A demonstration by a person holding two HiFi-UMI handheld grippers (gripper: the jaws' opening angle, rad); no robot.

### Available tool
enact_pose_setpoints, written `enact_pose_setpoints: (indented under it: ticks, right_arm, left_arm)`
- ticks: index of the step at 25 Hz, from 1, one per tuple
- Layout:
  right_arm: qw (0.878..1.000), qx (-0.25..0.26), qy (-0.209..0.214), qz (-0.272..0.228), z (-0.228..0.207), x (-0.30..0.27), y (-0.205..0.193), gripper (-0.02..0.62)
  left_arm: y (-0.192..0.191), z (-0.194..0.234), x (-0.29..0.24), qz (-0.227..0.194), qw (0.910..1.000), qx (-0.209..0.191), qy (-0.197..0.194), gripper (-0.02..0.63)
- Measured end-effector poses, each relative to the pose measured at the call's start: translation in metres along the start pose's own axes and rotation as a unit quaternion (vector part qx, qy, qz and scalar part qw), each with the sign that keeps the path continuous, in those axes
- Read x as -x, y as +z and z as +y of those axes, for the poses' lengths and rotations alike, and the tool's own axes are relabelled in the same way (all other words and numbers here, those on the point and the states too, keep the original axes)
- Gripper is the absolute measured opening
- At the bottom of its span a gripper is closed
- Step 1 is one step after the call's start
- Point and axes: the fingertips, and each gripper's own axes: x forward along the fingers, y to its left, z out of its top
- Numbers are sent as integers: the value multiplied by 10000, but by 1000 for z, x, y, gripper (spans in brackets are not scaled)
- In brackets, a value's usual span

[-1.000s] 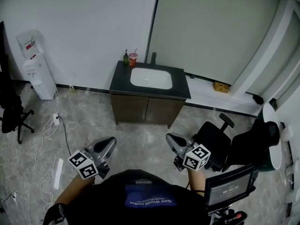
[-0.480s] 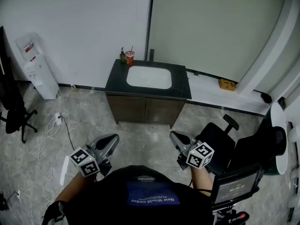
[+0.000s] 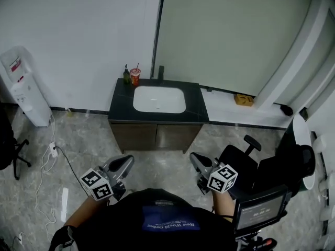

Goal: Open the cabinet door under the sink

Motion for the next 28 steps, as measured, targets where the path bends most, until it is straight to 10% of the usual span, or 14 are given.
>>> enact_pose_setpoints:
  ticks: [12,28]
  right_arm:
    - [9999,120,-76,89,15,-164,36,2]
    - [9969,-19,691,363,-63,-258,38,2]
  left_arm:
    - [67,153,-14,173,9986,58,-498,0]
    - [72,228,-57,138,9994,95,314,0]
